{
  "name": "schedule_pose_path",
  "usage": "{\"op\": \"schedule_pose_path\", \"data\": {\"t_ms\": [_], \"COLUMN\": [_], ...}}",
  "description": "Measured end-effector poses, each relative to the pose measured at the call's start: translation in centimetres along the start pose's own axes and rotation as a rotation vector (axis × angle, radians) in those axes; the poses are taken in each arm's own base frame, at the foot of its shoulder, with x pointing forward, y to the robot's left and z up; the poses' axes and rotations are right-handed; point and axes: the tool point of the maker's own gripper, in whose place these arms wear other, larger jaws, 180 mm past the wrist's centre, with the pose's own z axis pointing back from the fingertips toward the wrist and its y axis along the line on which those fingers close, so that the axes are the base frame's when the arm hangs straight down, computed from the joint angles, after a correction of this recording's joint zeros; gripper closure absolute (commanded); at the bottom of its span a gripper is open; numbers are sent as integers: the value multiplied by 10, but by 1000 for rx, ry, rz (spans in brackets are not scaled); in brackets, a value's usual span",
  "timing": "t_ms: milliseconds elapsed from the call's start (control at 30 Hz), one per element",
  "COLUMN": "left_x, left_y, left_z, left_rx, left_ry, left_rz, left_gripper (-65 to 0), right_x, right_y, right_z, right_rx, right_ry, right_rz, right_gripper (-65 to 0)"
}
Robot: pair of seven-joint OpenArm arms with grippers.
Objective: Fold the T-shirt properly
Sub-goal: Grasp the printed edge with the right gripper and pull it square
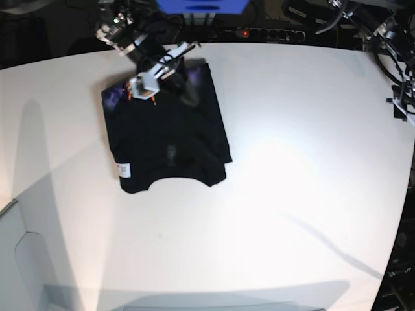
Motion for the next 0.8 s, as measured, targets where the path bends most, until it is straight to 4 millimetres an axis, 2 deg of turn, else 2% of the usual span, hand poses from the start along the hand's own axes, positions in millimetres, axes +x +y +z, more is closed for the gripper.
{"op": "schedule_pose_path", "data": {"t_ms": [100,167,333,433,667,733,800], "left_x": [-6,-9,-16,-21,-25,-24,-24], "left_y": [0,1,-1,-1,-2,-2,-2], "left_z": [0,1,1,1,2,2,2], "left_rx": [-1,2,-6,-4,-7,-6,-5], "left_ry": [12,19,31,46,54,54,54], "left_rz": [-5,-7,-18,-25,-31,-32,-33], "left_gripper": [-450,-450,-450,-450,-450,-450,-450], "right_x": [-45,-64,-84,-89,-86,-76,-51], "right_y": [5,0,-11,-12,-11,-7,-6], "right_z": [-5,-10,-16,-15,-18,-14,-5], "right_rx": [43,41,23,17,21,26,11], "right_ry": [116,151,130,113,108,112,40], "right_rz": [-48,-82,-154,-179,-175,-134,-112], "right_gripper": [0,0,0,0,0,0,0]}}
